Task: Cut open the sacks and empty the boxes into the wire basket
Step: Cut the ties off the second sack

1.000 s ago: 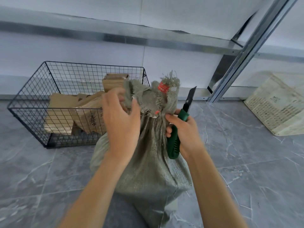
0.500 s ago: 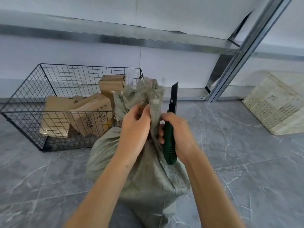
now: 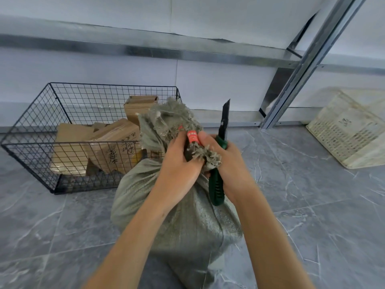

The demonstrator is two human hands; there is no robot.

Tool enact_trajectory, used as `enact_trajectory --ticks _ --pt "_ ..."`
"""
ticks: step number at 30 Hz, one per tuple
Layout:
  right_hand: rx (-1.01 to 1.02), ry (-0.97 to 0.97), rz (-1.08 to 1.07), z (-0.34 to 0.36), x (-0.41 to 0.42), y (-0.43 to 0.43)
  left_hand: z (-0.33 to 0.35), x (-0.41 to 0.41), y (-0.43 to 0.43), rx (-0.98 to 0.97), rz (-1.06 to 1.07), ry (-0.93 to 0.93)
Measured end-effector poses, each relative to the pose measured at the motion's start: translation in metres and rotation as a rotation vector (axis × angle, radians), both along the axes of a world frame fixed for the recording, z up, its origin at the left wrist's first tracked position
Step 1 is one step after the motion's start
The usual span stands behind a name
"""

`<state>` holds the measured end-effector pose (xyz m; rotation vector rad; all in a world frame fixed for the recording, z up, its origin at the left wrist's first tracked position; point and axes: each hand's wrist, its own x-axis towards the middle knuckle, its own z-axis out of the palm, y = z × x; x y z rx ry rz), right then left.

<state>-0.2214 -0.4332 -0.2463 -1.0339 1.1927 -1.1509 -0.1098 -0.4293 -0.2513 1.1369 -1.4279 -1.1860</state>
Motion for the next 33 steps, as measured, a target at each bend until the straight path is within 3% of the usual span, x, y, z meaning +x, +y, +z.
enact_trajectory --ticks 7,11,16,20,25,29,33 --pt "0.006 -0.101 -0.083 0.0 -0.002 -0.001 0.001 -0.002 0.006 -0.148 0.249 -0.28" --pt "-0.004 -0.076 0.001 -0.003 -0.007 0.001 -0.001 0.0 0.005 -0.322 0.425 -0.584" --pt "-0.006 -0.059 0.018 -0.006 -0.012 0.001 -0.002 0.002 0.005 -0.395 0.505 -0.7" --pt "0.04 -0.086 -0.048 -0.007 -0.011 0.001 0.002 0.0 0.009 -0.403 0.488 -0.523" --pt "0.069 -0.179 -0.105 -0.004 -0.003 0.004 0.012 -0.007 0.011 0.044 0.373 0.006" --pt "0.002 -0.108 -0.09 -0.004 0.006 0.005 0.019 -0.005 0.01 0.174 0.245 0.069" --pt "-0.034 -0.049 -0.108 -0.004 0.022 0.005 0.015 0.009 0.004 0.243 0.28 0.113"
